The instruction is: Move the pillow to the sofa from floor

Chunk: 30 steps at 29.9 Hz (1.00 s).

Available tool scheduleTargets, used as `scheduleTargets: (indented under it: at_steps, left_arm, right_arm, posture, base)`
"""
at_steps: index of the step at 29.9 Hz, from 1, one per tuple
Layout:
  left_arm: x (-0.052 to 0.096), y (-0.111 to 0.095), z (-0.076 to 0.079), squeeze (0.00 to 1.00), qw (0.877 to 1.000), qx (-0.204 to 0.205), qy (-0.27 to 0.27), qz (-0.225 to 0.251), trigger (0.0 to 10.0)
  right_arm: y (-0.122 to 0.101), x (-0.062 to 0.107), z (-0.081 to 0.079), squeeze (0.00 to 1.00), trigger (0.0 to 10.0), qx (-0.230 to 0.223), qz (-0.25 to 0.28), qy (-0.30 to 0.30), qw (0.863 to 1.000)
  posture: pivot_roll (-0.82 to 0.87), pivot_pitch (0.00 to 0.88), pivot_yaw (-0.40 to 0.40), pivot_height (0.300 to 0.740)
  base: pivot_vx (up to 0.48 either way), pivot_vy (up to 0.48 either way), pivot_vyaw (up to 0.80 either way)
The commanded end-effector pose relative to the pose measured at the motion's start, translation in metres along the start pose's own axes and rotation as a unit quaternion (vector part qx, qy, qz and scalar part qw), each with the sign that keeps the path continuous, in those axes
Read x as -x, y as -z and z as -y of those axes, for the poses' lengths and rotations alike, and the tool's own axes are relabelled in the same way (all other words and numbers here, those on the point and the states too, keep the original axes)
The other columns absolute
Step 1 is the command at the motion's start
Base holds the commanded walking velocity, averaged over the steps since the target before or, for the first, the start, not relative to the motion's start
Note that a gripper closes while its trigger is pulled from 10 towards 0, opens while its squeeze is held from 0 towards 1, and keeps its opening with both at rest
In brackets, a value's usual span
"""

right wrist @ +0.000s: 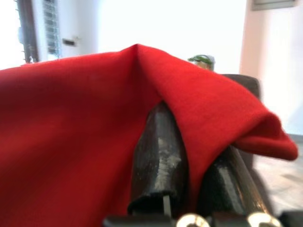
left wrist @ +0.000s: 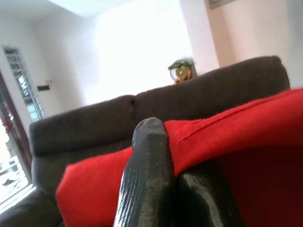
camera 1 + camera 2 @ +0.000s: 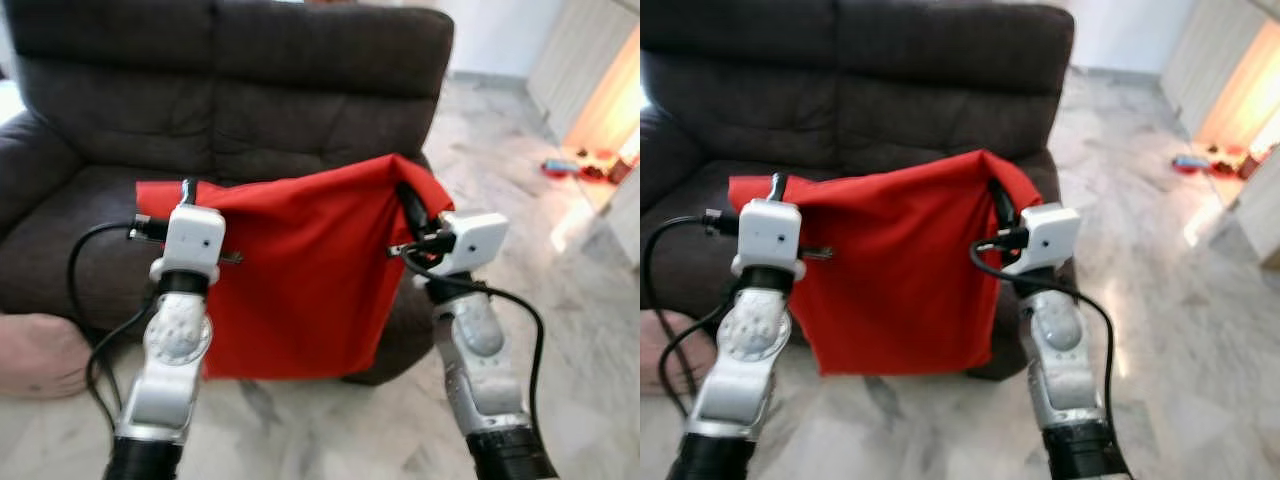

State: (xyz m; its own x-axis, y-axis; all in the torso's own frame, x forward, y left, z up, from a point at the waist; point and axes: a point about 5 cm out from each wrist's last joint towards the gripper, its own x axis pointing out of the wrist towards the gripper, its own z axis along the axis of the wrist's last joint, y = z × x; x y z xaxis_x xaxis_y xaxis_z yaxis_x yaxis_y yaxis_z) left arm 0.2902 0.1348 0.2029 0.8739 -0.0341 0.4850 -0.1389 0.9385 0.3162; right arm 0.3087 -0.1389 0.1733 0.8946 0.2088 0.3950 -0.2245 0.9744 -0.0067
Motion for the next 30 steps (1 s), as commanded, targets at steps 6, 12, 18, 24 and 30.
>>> scheduleTargets:
  at_steps: [6,12,18,24,30]
  left_arm:
    - [-0.009,-0.019,-0.018,0.0,0.998,-0.017,-0.027,0.049,10.0]
    - [-0.014,-0.028,-0.02,0.0,0.997,-0.017,-0.034,0.065,10.0]
    - [-0.023,-0.045,-0.027,0.0,0.994,-0.016,-0.046,0.095,10.0]
    - [-0.032,-0.064,-0.036,0.0,0.99,-0.021,-0.062,0.128,10.0]
    - [-0.035,-0.071,-0.039,0.0,0.988,-0.023,-0.07,0.139,10.0]
  right_arm:
    - [-0.03,-0.016,-0.008,0.0,10.0,-0.005,0.07,-0.008,0.997]
    - [-0.032,-0.017,-0.008,0.0,10.0,-0.006,0.074,-0.011,0.997]
    - [-0.038,-0.019,-0.011,0.0,10.0,-0.005,0.086,-0.016,0.996]
    - [-0.07,-0.032,-0.015,0.0,10.0,-0.01,0.141,-0.027,0.99]
    - [-0.086,-0.038,-0.02,0.0,10.0,-0.003,0.171,-0.043,0.984]
  posture:
    - [0.02,0.0,-0.078,0.74]
    - [0.02,0.0,-0.078,0.74]
    - [0.02,0.0,-0.079,0.74]
    - [0.02,0.0,-0.08,0.74]
    - [0.02,0.0,-0.083,0.74]
  base:
    - [0.372,0.0,0.0]
    - [0.373,0.0,-0.67]
    - [0.377,0.0,-0.08]
    - [0.381,0.0,0.0]
    - [0.38,0.0,0.0]
